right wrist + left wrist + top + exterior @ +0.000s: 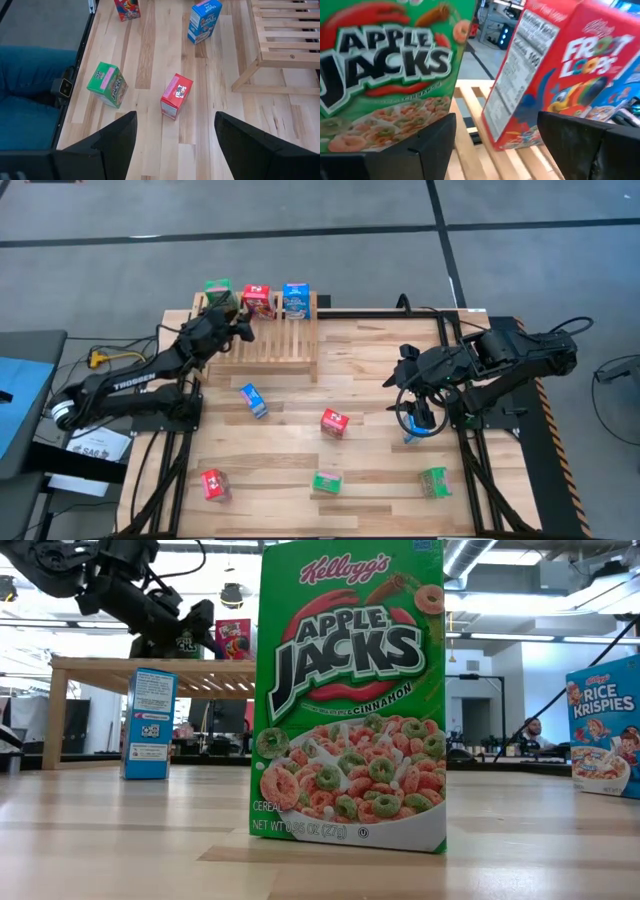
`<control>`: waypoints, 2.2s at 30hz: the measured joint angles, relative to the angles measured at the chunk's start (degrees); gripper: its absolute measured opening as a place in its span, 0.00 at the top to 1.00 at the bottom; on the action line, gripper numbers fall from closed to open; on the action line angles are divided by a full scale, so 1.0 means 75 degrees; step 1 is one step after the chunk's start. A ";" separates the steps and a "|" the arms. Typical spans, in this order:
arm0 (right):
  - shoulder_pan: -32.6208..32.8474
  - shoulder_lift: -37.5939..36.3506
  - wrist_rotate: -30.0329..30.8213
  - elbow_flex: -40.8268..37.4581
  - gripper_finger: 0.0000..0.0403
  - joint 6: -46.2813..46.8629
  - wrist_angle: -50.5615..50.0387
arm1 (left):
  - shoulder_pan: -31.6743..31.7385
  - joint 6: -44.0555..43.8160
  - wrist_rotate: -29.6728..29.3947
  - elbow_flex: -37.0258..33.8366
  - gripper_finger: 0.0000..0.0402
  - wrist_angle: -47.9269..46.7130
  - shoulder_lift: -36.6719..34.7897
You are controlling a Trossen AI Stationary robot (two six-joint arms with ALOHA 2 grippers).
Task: Stack cereal on shelf
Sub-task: Put the top right green cereal box on the shelf, then adjust the red cereal box on the shelf
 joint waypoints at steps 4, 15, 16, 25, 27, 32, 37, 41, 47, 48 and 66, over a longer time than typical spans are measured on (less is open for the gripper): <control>0.0000 0.0000 0.0000 0.0000 0.27 0.0003 0.0000 | -0.0104 0.0282 -0.0207 0.0002 0.33 -0.0201 -0.0286; 0.0000 0.0000 0.0000 -0.0001 0.27 0.0006 0.0000 | -0.0209 0.0137 0.0157 0.0002 0.33 -0.0913 -0.1320; 0.0000 0.0000 0.0000 0.0000 0.27 0.0006 0.0000 | -0.0269 0.0058 0.0411 0.0000 0.33 -0.0869 -0.1356; 0.0000 0.0000 0.0000 -0.0003 0.27 0.0009 0.0000 | -0.1308 -0.0174 0.1169 0.0003 0.33 -0.0320 -0.1133; 0.0000 0.0000 0.0000 -0.0003 0.27 0.0012 0.0000 | -0.1504 -0.0127 0.0899 0.0003 0.33 -0.0176 -0.1015; 0.0000 0.0000 0.0000 -0.0003 0.27 0.0015 0.0002 | -0.1734 -0.0136 0.0571 0.0003 0.33 0.0044 -0.0575; 0.0000 0.0000 0.0000 -0.0003 0.27 0.0017 0.0000 | -0.1748 -0.0325 0.0567 0.0003 0.33 0.0270 -0.0005; 0.0000 0.0000 -0.0001 -0.0003 0.27 0.0015 0.0000 | -0.1750 -0.0325 0.0368 0.0003 0.33 0.0749 0.0404; 0.0001 0.0000 0.0000 -0.0003 0.27 0.0015 0.0000 | -0.1747 -0.0321 -0.0043 0.0003 0.33 0.1041 0.0806; 0.0000 0.0000 0.0000 -0.0003 0.27 0.0015 0.0000 | -0.1747 -0.0322 -0.0130 0.0003 0.33 0.1023 0.0841; 0.0000 0.0000 -0.0003 -0.0003 0.27 0.0009 0.0000 | -0.1739 0.0344 -0.0840 0.0471 0.33 0.0768 0.0897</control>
